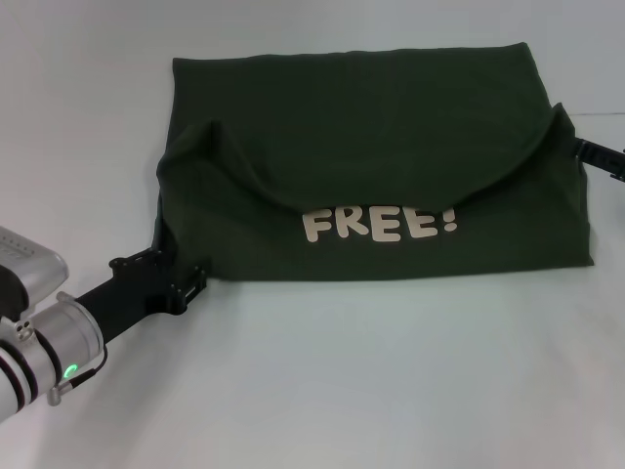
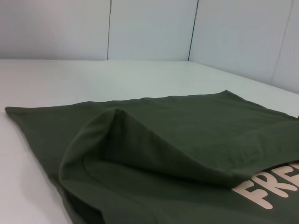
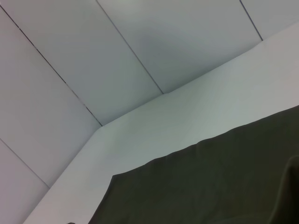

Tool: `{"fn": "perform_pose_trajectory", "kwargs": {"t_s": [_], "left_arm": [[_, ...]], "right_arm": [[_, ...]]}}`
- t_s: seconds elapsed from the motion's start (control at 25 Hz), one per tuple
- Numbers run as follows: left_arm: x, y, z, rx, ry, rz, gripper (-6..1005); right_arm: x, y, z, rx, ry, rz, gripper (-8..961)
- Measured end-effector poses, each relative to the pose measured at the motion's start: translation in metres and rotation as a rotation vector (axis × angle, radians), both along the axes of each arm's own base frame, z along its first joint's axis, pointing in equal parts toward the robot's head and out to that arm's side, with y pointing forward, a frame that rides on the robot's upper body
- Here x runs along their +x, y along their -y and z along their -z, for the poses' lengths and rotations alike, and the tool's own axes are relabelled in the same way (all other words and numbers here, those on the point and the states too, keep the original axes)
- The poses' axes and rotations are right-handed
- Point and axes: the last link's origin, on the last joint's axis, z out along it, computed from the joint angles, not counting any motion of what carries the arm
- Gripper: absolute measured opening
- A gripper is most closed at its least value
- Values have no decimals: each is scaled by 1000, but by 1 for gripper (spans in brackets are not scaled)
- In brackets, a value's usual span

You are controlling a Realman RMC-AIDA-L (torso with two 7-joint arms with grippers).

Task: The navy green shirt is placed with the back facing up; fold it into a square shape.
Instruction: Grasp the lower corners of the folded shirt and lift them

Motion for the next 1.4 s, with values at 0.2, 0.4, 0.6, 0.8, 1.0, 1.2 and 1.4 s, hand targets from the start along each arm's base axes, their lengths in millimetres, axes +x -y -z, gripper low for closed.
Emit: {"fn": "perform_pose_trajectory", "kwargs": {"t_s": [0.2,0.4,0.6,0.8,1.0,1.2,1.4], "left_arm": [[0,-4,1,2,-17,-13,441],[0,-4,1,-3,-14,-15,303],[0,-4,0,-4,-6,-17,98],[1,-4,-1,-4,1,-13,5],[3,-3,-4,-6,31,-3,5],[1,-1,-5,-4,33,-9,5],[0,-1,-6,0,31,-8,6]], "right_arm": [[0,0,0,0,0,1,716],[1,1,-1,0,0,3,716],[8,0,-3,-24,30,38,715],[20,-1,-10,-85,60,141,715],[28,-3,-16,-145,86,226,715],[35,-3,-13,-180,128,285,715],[34,-3,-5,-193,139,289,716]]}}
